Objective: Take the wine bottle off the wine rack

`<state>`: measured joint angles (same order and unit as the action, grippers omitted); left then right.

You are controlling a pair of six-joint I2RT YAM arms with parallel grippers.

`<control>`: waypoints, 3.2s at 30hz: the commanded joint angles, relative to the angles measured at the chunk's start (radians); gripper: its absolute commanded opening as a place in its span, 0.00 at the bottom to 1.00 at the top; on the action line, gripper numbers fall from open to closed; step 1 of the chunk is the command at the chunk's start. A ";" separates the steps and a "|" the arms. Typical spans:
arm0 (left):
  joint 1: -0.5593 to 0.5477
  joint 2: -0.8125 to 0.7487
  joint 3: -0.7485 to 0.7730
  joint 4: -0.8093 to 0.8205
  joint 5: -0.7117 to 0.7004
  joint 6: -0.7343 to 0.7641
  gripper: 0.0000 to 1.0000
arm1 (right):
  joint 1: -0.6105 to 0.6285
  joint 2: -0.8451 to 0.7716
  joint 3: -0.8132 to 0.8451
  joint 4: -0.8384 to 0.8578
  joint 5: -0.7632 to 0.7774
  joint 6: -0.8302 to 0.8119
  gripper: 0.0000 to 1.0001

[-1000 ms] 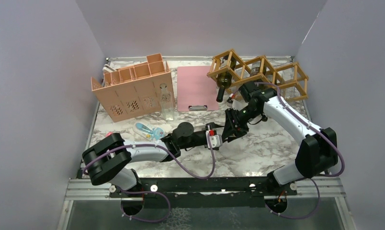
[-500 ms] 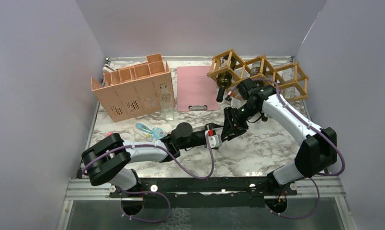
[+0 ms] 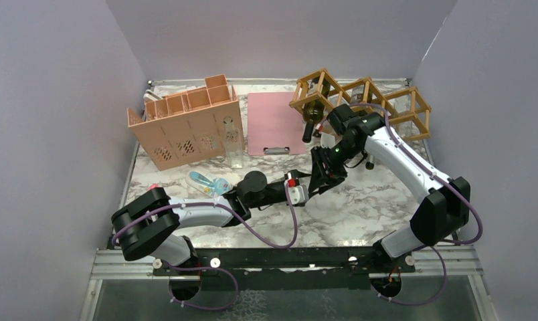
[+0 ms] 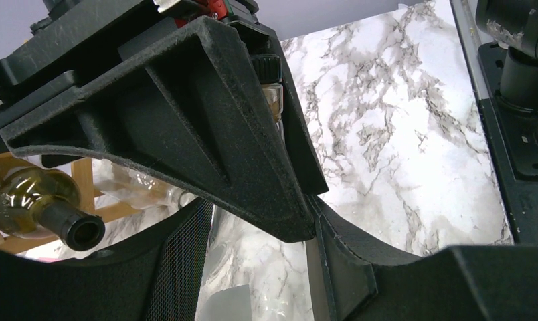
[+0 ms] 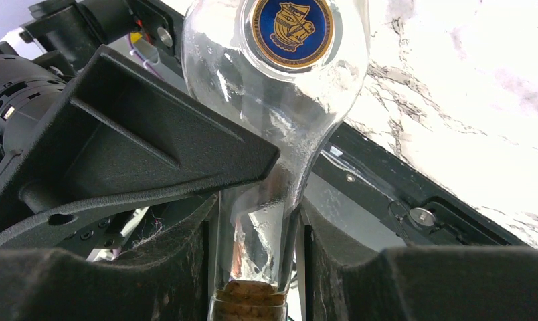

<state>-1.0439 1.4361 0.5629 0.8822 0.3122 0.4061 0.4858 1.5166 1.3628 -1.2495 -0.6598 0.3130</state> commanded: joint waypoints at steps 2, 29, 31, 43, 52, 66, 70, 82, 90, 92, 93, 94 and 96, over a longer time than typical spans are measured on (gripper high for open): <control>-0.038 0.021 0.028 0.004 0.040 -0.118 0.54 | 0.061 -0.015 0.104 0.151 -0.298 -0.016 0.34; -0.041 -0.124 -0.094 0.052 -0.132 -0.225 0.32 | 0.114 0.014 0.192 0.268 -0.279 0.011 0.54; -0.041 -0.146 -0.112 0.050 -0.154 -0.227 0.32 | 0.114 0.008 0.194 0.305 -0.295 0.026 0.61; -0.040 -0.284 -0.179 -0.029 -0.241 -0.291 0.32 | 0.113 -0.088 0.221 0.403 -0.043 0.043 0.92; -0.041 -0.389 -0.151 -0.229 -0.338 -0.442 0.68 | 0.112 -0.390 -0.042 0.560 0.509 0.054 1.00; -0.040 -0.450 0.072 -0.701 -0.600 -0.502 0.82 | 0.112 -0.643 -0.234 0.524 0.736 0.038 1.00; -0.041 -0.407 0.141 -0.775 -0.603 -0.504 0.68 | 0.112 -0.655 -0.235 0.519 0.741 0.055 1.00; -0.041 -0.429 0.152 -0.790 -0.609 -0.526 0.39 | 0.112 -0.679 -0.259 0.494 0.709 0.105 1.00; -0.041 -0.407 0.247 -0.816 -0.671 -0.449 0.16 | 0.112 -0.700 -0.270 0.495 0.707 0.123 1.00; -0.040 -0.398 0.275 -0.814 -0.694 -0.415 0.12 | 0.112 -0.704 -0.268 0.486 0.709 0.124 1.00; -0.040 -0.394 0.288 -0.809 -0.711 -0.396 0.09 | 0.111 -0.706 -0.268 0.482 0.709 0.126 1.00; -0.039 -0.388 0.298 -0.802 -0.730 -0.379 0.07 | 0.112 -0.709 -0.268 0.479 0.709 0.128 1.00; -0.035 -0.371 0.315 -0.780 -0.764 -0.341 0.03 | 0.112 -0.715 -0.267 0.475 0.711 0.130 1.00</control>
<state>-1.0821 1.0657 0.7776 -0.0132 -0.3275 -0.0399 0.5945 0.8230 1.0946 -0.7551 0.0402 0.4263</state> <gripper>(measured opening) 0.407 0.995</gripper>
